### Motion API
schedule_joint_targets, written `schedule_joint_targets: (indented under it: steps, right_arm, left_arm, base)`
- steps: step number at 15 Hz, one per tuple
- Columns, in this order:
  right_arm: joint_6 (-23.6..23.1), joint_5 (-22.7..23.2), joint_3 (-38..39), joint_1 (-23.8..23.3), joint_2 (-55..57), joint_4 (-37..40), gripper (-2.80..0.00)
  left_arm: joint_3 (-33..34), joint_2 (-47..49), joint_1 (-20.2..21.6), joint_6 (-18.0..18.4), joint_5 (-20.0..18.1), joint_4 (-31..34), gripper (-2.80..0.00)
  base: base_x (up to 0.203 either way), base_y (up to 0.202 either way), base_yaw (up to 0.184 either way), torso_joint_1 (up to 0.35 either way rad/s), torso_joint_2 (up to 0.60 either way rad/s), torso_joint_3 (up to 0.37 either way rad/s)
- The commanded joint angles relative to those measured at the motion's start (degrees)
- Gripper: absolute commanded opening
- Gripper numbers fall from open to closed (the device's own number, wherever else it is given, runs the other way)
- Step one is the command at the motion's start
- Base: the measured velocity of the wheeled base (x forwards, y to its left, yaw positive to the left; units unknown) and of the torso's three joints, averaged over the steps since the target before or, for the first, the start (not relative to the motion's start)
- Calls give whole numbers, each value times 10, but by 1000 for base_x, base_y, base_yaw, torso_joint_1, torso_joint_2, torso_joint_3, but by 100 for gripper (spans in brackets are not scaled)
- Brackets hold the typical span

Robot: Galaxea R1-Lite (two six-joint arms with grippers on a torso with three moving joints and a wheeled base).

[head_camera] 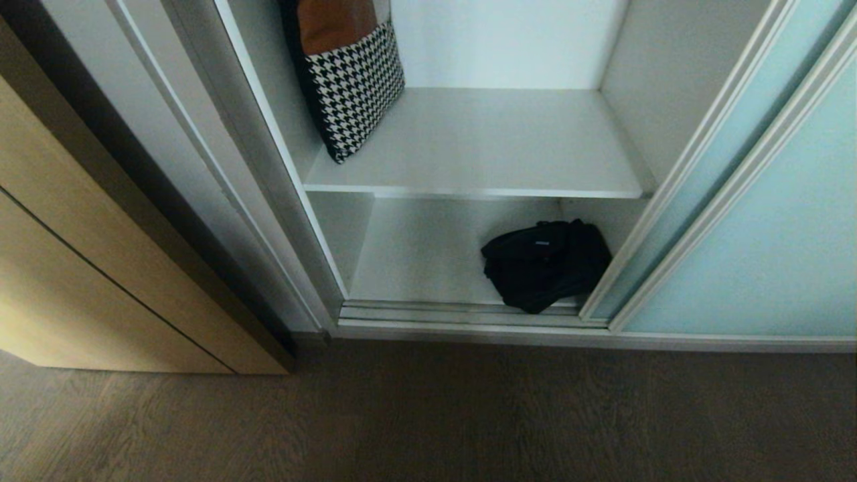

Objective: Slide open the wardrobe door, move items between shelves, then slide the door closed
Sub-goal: Place the bag on the higher shelf

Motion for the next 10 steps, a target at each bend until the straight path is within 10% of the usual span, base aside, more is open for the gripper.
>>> schedule_joint_targets:
  steps: [1,10]
  right_arm:
    - [0,0,0,0,-1,0,-280]
    - [0,0,0,0,-1,0,-280]
  left_arm:
    - [-1,1,0,-1,0,1,-280]
    - [-1,1,0,-4,0,2,-280]
  base:
    - [0,0,0,5,4,-201]
    - [0,0,0,3,4,-196]
